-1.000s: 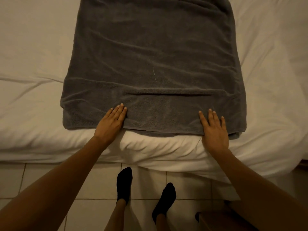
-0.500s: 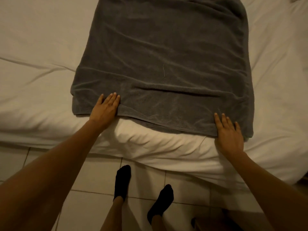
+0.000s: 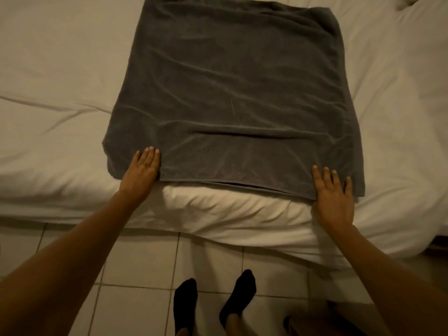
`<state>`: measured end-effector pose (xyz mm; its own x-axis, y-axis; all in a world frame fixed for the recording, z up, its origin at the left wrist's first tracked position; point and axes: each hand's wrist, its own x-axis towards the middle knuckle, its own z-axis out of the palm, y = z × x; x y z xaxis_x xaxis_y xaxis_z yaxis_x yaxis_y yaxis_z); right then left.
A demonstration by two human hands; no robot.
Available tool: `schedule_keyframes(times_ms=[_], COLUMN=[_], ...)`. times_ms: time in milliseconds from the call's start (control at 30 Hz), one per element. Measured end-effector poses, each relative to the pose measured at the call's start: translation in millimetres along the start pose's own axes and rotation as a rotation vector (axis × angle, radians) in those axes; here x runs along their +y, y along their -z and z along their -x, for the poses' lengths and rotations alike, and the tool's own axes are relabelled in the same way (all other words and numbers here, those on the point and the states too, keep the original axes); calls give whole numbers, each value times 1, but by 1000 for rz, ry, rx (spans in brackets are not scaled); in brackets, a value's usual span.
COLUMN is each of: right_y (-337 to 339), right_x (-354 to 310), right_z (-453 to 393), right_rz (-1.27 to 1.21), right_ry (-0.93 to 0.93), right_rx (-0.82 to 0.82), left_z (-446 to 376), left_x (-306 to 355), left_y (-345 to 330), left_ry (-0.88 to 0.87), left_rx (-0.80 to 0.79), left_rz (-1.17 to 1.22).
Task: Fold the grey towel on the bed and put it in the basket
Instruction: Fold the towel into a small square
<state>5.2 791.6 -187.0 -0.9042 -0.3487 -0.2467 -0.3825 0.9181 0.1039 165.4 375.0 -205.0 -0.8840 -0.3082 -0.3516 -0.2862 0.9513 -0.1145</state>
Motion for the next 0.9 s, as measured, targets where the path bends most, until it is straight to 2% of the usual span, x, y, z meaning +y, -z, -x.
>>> schedule_keyframes(times_ms=[200,333,500,633,900], right_y=[19,20,11,5,6], right_x=[-6,-4,-5,-4,0], right_z=[10,9,18,19,16], right_rz=[51,62,57,59,54], right_ry=[-31,-18,6,-46,-73], right_rx=[20,-15,-6,16,43], left_z=[12,2,8,12,10], left_x=[-7,-16,-22,-20,-26], left_y=[18,27,6,-6,-1], left_ry=[9,23,9,47,24], left_rx=[53,48,71,120,200], left_rz=[141,86,-3,-84,-61])
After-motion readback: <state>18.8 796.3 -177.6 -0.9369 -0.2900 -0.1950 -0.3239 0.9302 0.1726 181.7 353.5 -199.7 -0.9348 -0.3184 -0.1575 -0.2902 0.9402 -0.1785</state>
